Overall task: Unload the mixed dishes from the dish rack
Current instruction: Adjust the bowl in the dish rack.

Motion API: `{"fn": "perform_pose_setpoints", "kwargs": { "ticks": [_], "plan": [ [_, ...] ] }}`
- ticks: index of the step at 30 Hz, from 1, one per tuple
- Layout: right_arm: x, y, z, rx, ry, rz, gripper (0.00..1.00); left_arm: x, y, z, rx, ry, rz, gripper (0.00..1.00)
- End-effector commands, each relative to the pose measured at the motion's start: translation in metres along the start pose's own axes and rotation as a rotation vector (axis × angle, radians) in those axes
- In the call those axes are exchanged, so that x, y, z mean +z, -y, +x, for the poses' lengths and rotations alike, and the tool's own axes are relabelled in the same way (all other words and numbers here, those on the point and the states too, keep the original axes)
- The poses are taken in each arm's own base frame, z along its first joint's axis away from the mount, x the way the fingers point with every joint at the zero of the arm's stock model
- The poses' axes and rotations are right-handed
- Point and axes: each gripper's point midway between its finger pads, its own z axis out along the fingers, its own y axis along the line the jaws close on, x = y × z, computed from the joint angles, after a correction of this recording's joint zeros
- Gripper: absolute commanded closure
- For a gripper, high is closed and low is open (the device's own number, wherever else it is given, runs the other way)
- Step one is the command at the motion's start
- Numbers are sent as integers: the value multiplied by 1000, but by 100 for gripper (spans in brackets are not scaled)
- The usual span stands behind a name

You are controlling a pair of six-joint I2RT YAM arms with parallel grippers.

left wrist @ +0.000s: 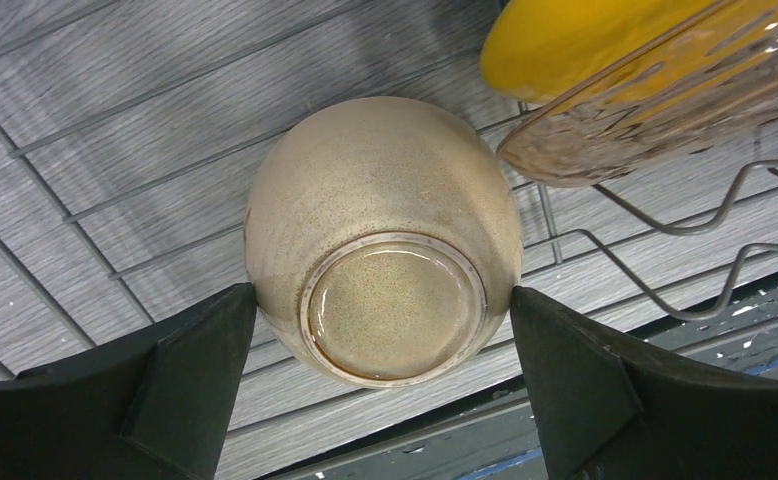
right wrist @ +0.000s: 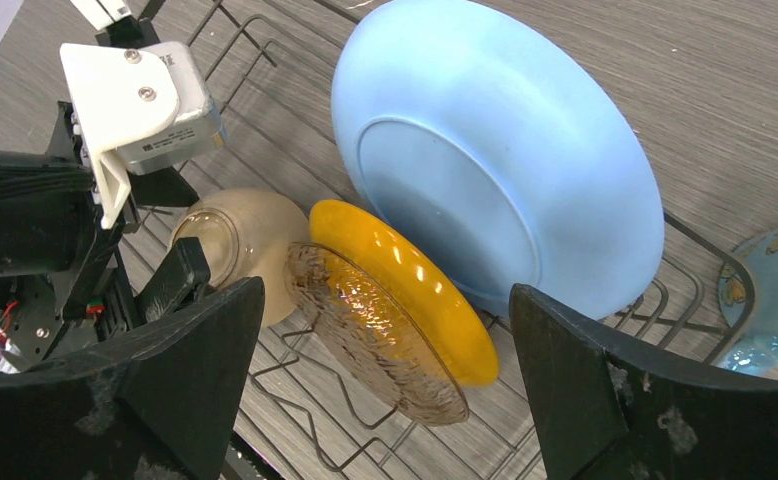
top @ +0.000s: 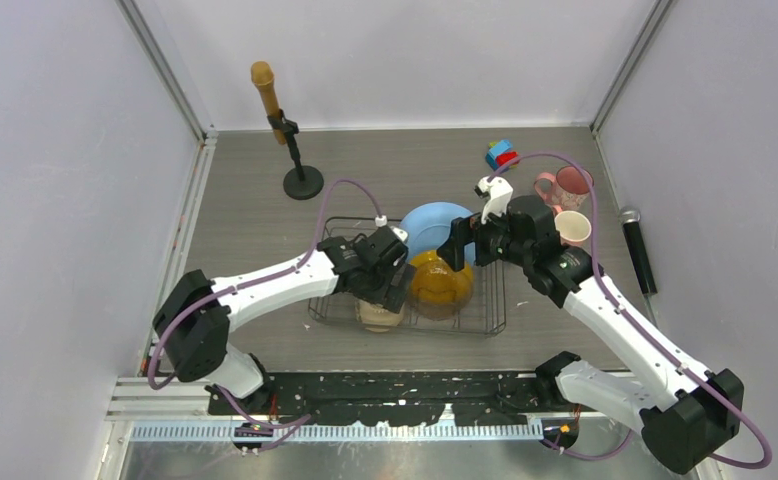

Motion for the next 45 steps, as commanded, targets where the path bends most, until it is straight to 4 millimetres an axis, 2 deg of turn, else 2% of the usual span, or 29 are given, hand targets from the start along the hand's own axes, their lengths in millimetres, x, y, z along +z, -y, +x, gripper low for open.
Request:
{"fn": "perform_pose_setpoints", "kwargs": {
  "ticks": [1, 6, 9, 13, 17, 23, 28, 32, 36, 41, 43, 45],
  "plan": [
    [-4, 1, -16, -33, 73, 18, 0, 19, -2, 27, 3, -105, -67, 0],
    [-6, 3, -18, -35, 84, 32, 0, 29, 3, 32, 5, -131, -55, 2],
    [-7, 4, -18, -38, 94, 39, 0, 28, 2, 30, 8, -127, -62, 14],
    [-9, 5, -19, -38, 99, 42, 0, 17, -3, 20, 5, -87, -87, 41],
    [-10, 5, -21, -40, 108, 45, 0, 1, -4, 9, -2, -32, -84, 52],
    [-11, 3, -21, -39, 115, 34, 0, -21, -18, 2, -17, 40, -130, 64],
    [-11, 0, -23, -37, 118, 17, 0, -37, -22, -4, -38, 114, -114, 66],
    [-10, -7, -24, -33, 114, -14, 0, -41, -25, -4, -46, 141, -104, 65],
    [-10, -14, -23, -18, 93, -49, 0, -41, -27, -2, -52, 147, -104, 52],
    [-9, -18, -22, 1, 81, -64, 0, -46, -28, -5, -67, 180, -91, 23],
    [-9, -29, -22, 3, 69, -110, 0, -48, -27, -7, -78, 202, -67, 2],
    [-9, -41, -22, -8, 51, -154, 0, -49, -21, -9, -84, 221, -12, 0]
  ]
}}
